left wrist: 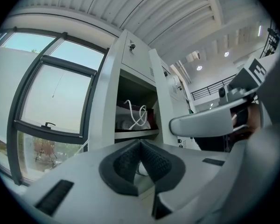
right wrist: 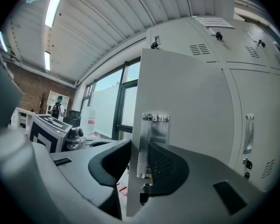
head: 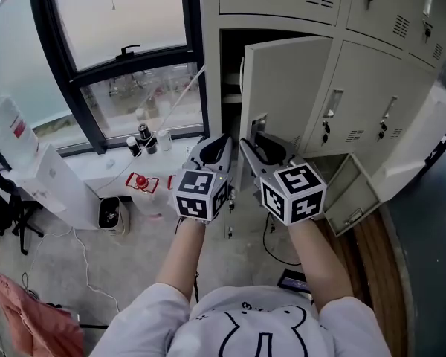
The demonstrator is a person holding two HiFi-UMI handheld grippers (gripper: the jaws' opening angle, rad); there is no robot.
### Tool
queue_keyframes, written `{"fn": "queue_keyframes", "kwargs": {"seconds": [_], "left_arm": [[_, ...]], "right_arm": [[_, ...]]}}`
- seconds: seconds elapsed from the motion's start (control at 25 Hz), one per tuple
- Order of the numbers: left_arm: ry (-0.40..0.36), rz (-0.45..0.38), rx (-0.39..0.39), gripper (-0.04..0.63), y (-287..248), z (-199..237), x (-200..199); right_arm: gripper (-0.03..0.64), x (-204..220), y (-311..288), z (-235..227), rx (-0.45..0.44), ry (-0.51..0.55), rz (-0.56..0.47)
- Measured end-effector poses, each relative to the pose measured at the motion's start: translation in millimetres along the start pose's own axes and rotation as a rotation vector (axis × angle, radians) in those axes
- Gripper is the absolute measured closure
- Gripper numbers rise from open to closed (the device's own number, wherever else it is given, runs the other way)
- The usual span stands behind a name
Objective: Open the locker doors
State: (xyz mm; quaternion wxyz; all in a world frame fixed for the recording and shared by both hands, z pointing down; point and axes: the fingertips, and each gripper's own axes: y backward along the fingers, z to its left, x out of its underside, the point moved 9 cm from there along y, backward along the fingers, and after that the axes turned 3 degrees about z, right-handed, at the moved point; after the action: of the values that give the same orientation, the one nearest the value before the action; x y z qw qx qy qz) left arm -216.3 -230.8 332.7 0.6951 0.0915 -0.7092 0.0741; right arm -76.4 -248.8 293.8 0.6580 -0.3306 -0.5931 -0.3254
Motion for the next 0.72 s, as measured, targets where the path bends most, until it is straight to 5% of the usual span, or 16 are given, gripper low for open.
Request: {"fn": "queue_keyframes", "kwargs": {"seconds": [0.32, 0.72], "left_arm": [[0.012, -0.011, 0.065, 0.58, -9.4, -30.2, -1.2], [0.003, -0.011, 0.194, 0.58, -28.8, -80.2, -0.5]], "right_arm": [[0.479, 2.8, 70.3, -12.1, -0.014, 0.035, 0.004], [0.477, 11.4, 156.2, -40.7, 0.143, 0.059, -0.002]]}}
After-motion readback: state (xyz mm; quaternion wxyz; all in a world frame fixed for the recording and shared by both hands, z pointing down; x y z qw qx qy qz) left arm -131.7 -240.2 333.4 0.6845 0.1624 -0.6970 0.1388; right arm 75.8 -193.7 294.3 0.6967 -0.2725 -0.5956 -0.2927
